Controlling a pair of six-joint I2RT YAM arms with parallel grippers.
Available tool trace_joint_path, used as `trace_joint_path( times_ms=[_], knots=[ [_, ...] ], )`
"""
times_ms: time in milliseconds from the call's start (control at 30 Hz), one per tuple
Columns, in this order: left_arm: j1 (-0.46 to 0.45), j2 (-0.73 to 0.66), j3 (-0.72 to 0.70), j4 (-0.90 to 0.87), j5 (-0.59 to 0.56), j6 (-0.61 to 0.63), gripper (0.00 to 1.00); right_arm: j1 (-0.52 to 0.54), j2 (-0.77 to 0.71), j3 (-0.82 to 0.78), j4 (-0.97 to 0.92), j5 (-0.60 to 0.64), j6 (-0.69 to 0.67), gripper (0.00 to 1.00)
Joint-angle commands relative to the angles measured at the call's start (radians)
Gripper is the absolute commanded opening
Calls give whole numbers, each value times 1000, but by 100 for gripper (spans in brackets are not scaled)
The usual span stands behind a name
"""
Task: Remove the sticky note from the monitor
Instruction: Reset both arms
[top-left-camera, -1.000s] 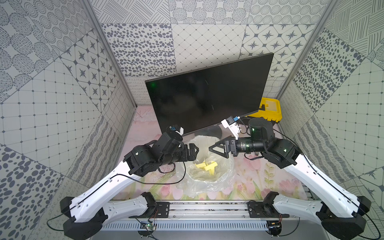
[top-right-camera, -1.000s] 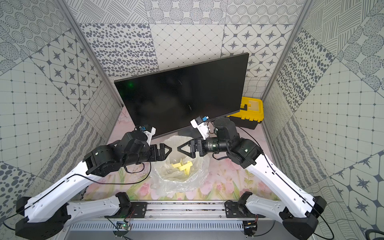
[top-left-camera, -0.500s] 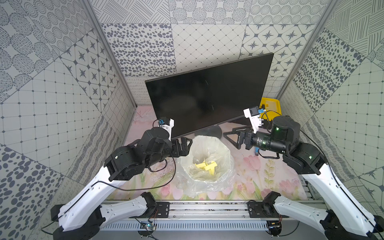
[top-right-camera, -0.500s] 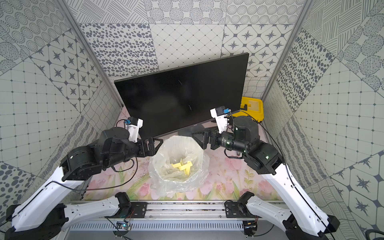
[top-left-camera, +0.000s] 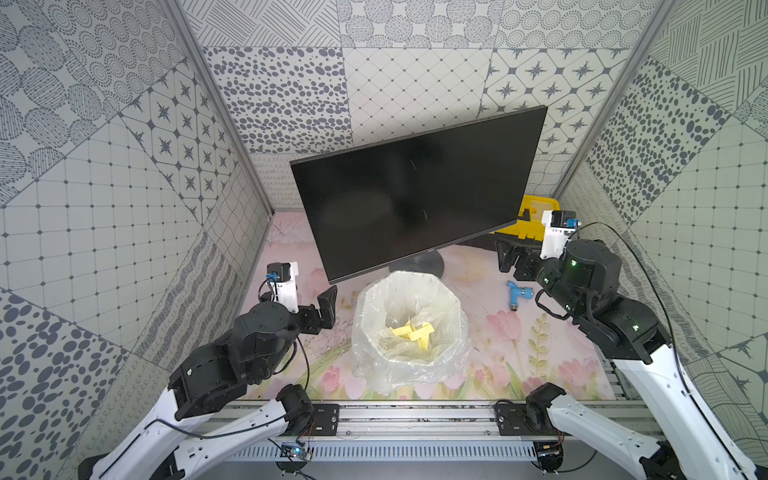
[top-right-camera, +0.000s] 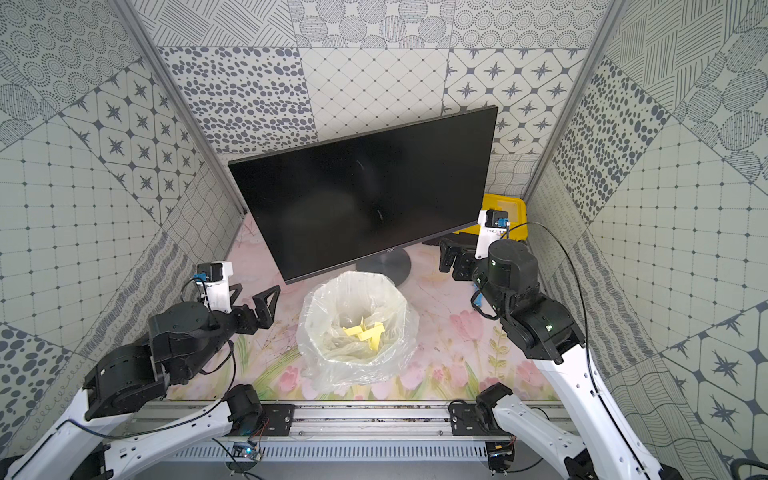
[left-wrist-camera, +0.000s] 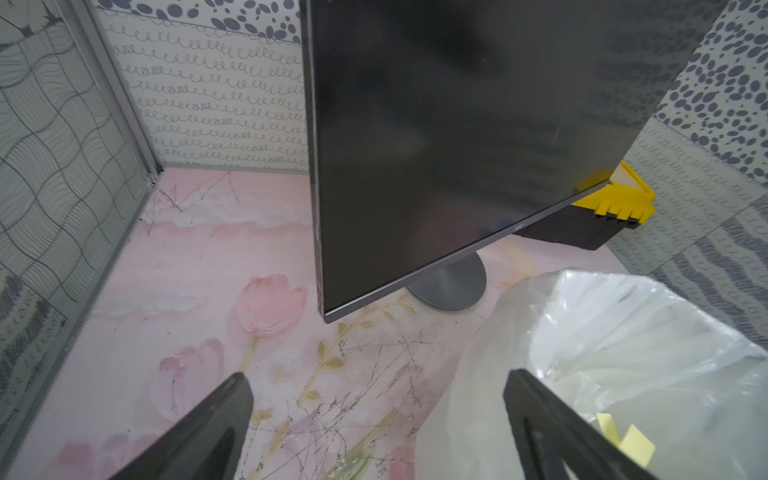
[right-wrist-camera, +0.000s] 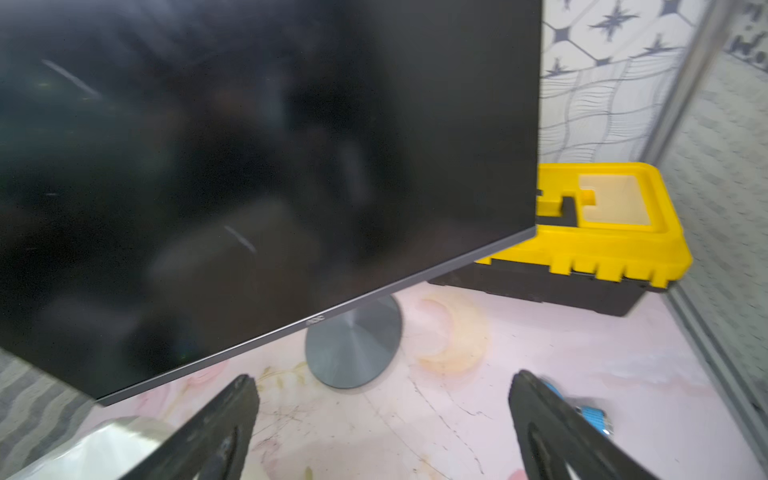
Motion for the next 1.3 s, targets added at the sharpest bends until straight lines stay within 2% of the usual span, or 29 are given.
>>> trace_joint_path(
  times_ms=[0,100,300,400,500,700,800,1000,1267],
  knots=[
    [-1,-94,-146,203,-253,272,99,-53,-28,-63,75,82,8,98],
    [2,-155,-237,260,-302,334,99,-99,-51,-140,141,115,8,98],
    [33,-220,-330,250,-383,301,99,-211,-57,-221,180,140,42,98],
    [110,-208,-358,270,-329,270,99,-271,-55,-241,187,131,62,98],
    [269,-128,-354,280,-199,214,100,-320,-55,-253,193,132,75,98],
    [736,93,-310,383,205,74,99,-402,-62,-289,216,117,78,98],
    [861,193,-316,481,321,58,100,-430,-62,-338,271,118,57,98],
    [910,354,-378,733,380,171,99,-446,-19,-482,460,161,-41,98],
    [912,543,-565,1149,569,243,99,-459,123,-699,761,160,-152,98]
  ],
)
